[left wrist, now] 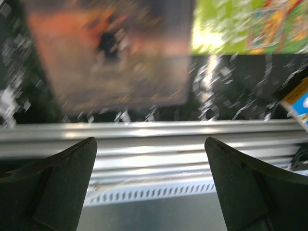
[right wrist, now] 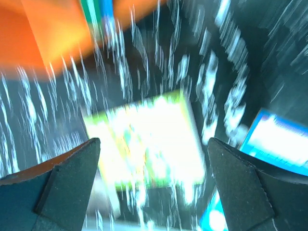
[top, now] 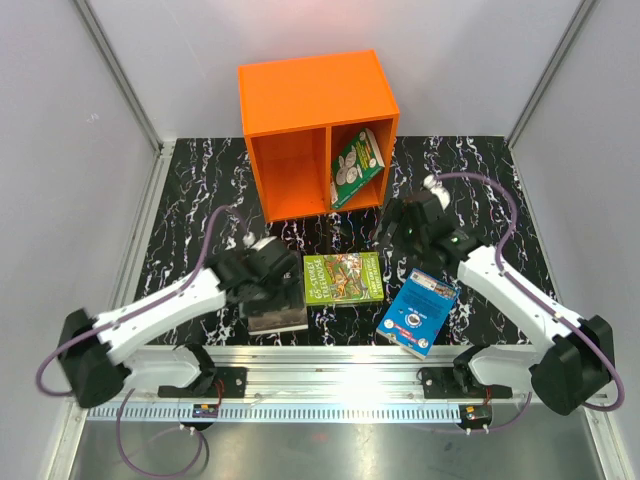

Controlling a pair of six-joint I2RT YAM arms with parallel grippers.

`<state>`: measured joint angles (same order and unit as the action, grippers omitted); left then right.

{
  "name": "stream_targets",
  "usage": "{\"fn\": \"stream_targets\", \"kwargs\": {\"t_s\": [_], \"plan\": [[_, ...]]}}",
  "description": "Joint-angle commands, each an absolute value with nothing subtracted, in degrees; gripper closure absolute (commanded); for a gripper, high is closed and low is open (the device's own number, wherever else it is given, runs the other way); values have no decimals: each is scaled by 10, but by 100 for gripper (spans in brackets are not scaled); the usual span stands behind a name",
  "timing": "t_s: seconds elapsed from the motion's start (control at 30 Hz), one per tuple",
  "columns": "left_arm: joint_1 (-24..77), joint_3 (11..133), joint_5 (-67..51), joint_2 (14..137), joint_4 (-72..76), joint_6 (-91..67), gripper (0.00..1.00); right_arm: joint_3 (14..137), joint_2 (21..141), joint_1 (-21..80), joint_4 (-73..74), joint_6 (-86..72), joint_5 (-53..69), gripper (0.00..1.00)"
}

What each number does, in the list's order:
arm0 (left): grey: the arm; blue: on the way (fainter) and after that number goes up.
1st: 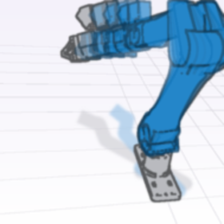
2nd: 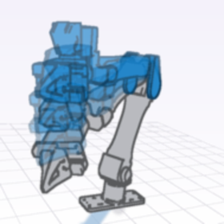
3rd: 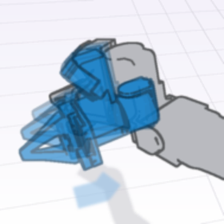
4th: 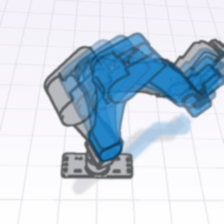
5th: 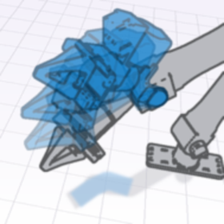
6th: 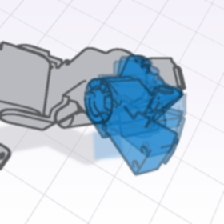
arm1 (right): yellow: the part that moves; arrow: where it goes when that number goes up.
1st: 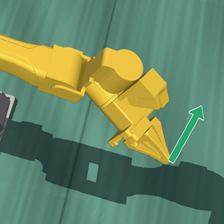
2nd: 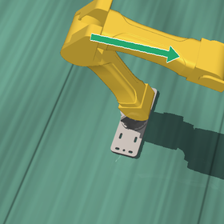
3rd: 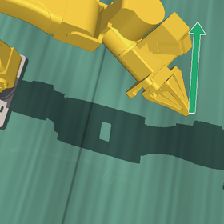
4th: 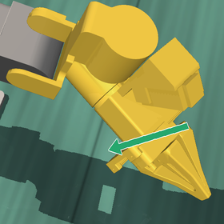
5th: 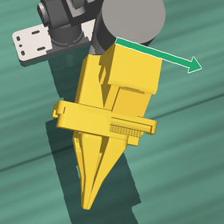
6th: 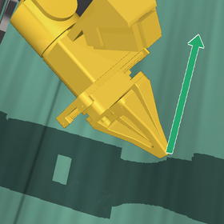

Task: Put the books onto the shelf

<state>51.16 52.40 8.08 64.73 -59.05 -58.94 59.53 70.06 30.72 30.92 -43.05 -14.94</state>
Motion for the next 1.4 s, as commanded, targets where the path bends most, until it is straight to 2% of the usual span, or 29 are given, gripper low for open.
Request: {"fn": "stream_targets", "kwargs": {"t_s": [0.0,0.13,0.4,0.73,1.1,1.17,1.2,1.23,1.3,1.37], "plan": [[495,610,56,731,-489,-505,1,514,694,307,281,-478,104,0],[455,649,20,833,-431,-466,1,447,692,303,246,-492,142,0],[402,664,-29,969,-366,-417,1,463,788,293,258,-445,151,0],[403,650,-54,1034,-352,-396,1,439,858,215,191,-423,133,0],[403,595,-124,1070,-307,-390,1,416,961,216,5,-482,221,5],[403,597,-128,1078,-303,-384,1,411,962,216,-20,-487,236,10],[403,599,-136,1082,-302,-383,1,410,956,216,-23,-487,240,20],[402,599,-138,1089,-301,-381,1,410,949,217,-19,-487,243,26],[403,605,-147,1098,-300,-376,1,410,918,217,-11,-486,240,50],[403,606,-152,1107,-298,-372,1,412,889,216,15,-483,235,60]]}}
